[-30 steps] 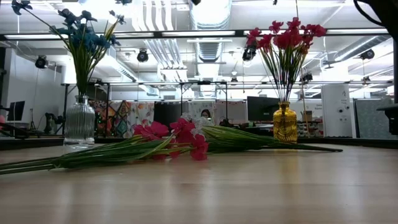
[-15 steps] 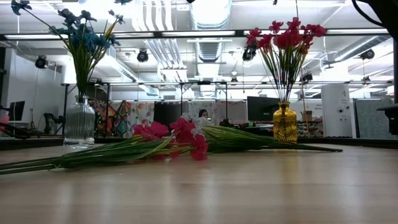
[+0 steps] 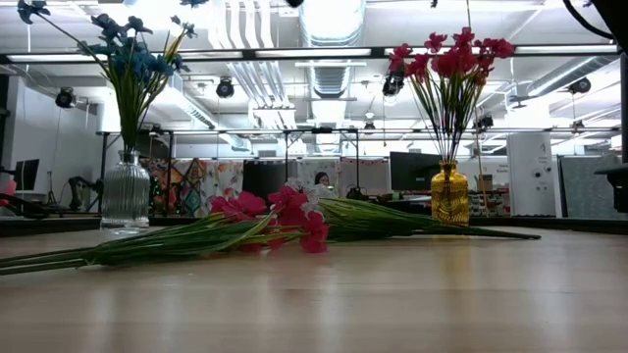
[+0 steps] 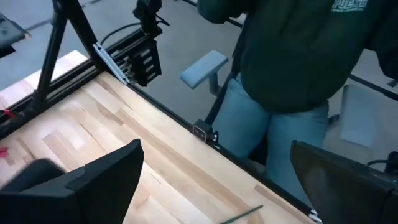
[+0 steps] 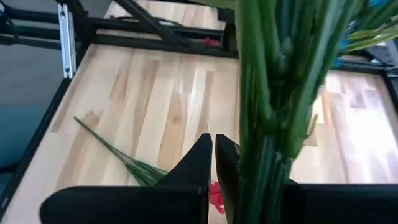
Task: Sort flowers into vase by color
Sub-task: Put the blue flowers into the transparent vase
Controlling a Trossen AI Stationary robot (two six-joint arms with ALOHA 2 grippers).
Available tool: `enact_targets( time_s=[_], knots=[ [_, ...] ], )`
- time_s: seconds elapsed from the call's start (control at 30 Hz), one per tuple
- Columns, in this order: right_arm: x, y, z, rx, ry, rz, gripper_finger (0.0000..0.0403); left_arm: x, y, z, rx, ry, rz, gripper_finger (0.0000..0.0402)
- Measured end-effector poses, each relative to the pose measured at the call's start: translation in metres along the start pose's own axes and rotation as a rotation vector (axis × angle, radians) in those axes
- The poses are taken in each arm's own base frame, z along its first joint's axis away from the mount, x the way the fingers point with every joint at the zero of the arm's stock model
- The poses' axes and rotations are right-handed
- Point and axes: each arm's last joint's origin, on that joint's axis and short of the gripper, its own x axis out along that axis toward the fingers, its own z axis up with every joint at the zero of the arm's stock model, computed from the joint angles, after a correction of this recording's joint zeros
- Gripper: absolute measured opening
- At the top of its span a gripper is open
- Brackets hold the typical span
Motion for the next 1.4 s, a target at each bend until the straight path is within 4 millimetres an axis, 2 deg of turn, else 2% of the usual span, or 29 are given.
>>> enact_targets(
  time_s=[0.23, 0.37, 0.57, 0.77, 0.93, 1.17, 1.3, 1.4],
  knots=[
    [0.032, 0.002, -0.036, 0.013, 0.021, 0.004, 0.0013, 0.0, -0.013, -0.04, 0.0, -0.238, 0.1, 0.0391],
    [0.043, 0.01, -0.055, 0.005, -0.034, 0.007, 0.0013, 0.012, -0.017, -0.07, 0.02, -0.351, 0.15, 0.0391],
    [0.058, 0.025, -0.071, -0.023, -0.105, -0.043, 0.0013, 0.029, -0.021, -0.105, 0.072, -0.465, 0.175, 0.0391],
    [0.068, 0.027, -0.079, -0.024, -0.193, -0.059, 0.0021, 0.042, -0.024, -0.132, 0.098, -0.511, 0.163, 0.0391],
    [0.071, 0.027, -0.083, -0.006, -0.216, -0.058, 0.0069, 0.046, -0.028, -0.146, 0.111, -0.535, 0.162, 0.0391],
    [0.073, 0.027, -0.087, 0.008, -0.204, -0.057, 0.0141, 0.033, -0.037, -0.151, 0.139, -0.584, 0.143, 0.0391],
    [0.074, 0.027, -0.091, 0.026, -0.191, -0.057, 0.0162, 0.022, -0.043, -0.15, 0.132, -0.623, 0.142, 0.0391],
    [0.077, 0.027, -0.095, 0.028, -0.177, -0.058, 0.0161, 0.016, -0.046, -0.15, 0.132, -0.648, 0.144, 0.0391]
  ],
)
